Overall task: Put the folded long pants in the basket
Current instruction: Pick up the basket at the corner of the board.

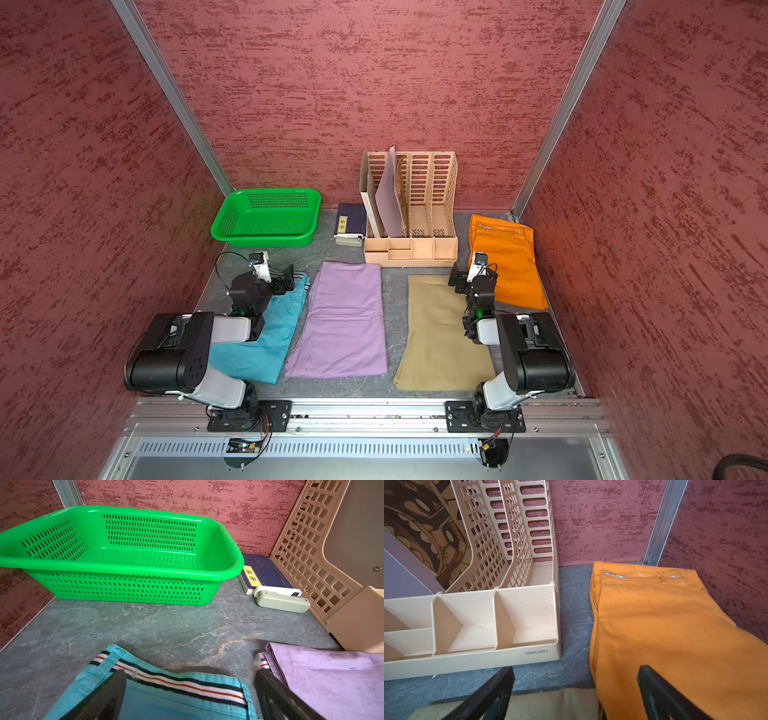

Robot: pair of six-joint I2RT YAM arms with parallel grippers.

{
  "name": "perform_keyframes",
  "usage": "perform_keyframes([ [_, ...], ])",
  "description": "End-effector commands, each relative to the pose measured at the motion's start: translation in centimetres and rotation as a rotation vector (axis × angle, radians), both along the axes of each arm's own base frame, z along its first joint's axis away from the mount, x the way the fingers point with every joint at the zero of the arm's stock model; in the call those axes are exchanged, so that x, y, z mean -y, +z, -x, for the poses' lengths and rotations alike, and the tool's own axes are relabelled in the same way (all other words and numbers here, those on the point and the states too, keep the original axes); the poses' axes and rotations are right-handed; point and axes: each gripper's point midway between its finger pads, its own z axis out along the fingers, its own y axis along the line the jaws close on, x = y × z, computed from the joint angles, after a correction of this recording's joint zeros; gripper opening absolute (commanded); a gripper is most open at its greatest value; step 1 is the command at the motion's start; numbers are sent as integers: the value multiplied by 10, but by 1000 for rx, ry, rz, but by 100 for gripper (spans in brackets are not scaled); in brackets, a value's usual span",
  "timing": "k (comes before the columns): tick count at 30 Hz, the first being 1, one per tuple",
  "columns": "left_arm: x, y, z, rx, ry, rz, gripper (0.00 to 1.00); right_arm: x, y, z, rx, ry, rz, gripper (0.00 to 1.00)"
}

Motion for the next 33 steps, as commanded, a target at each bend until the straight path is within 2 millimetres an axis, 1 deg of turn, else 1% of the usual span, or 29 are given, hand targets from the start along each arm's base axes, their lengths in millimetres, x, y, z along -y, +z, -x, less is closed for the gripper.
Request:
perform_keyframes([
  [1, 1, 5, -3, 15, -5, -12, 100, 4, -3, 2, -5, -17, 11, 98],
  [17, 1, 5, -3, 14, -5, -9, 100, 4, -2, 1, -4, -17, 11, 98],
  [20, 0, 6, -2, 24, 18, -27, 100, 4, -3, 2, -5, -17, 11, 99],
  [21, -5, 8, -1, 30, 64, -34, 100, 4, -2, 2, -4, -18, 11, 98],
  [22, -12, 13, 1, 41, 128, -45, 100, 4, -2, 2, -4, -18, 11, 98],
  [23, -15, 16, 4, 47, 163, -53, 100, 4, -3, 1, -7, -17, 11, 98],
  [25, -9, 33, 12, 94, 174, -94, 100, 4, -3, 1, -8, -17, 11, 98],
  [27, -5, 55, 23, 122, 220, -140, 100, 4, -3, 1, -8, -16, 11, 98],
  [28, -7, 67, 28, 125, 250, -116, 100, 4, -3, 1, -7, -16, 10, 98],
  [29, -14, 75, 33, 117, 297, -42, 100, 3, -3, 2, -5, -15, 10, 98],
  [30, -25, 75, 42, 58, 376, 63, 100, 2, -2, 2, -1, -7, 10, 98],
  [31, -36, 66, 55, -41, 463, 191, 100, 1, 0, 3, 6, -2, 13, 98],
  [32, -40, 64, 57, -76, 460, 290, 100, -2, 4, 5, 14, 17, 16, 98],
  [33, -36, 62, 52, -101, 395, 403, 100, -7, 10, 7, 20, 46, 25, 98],
])
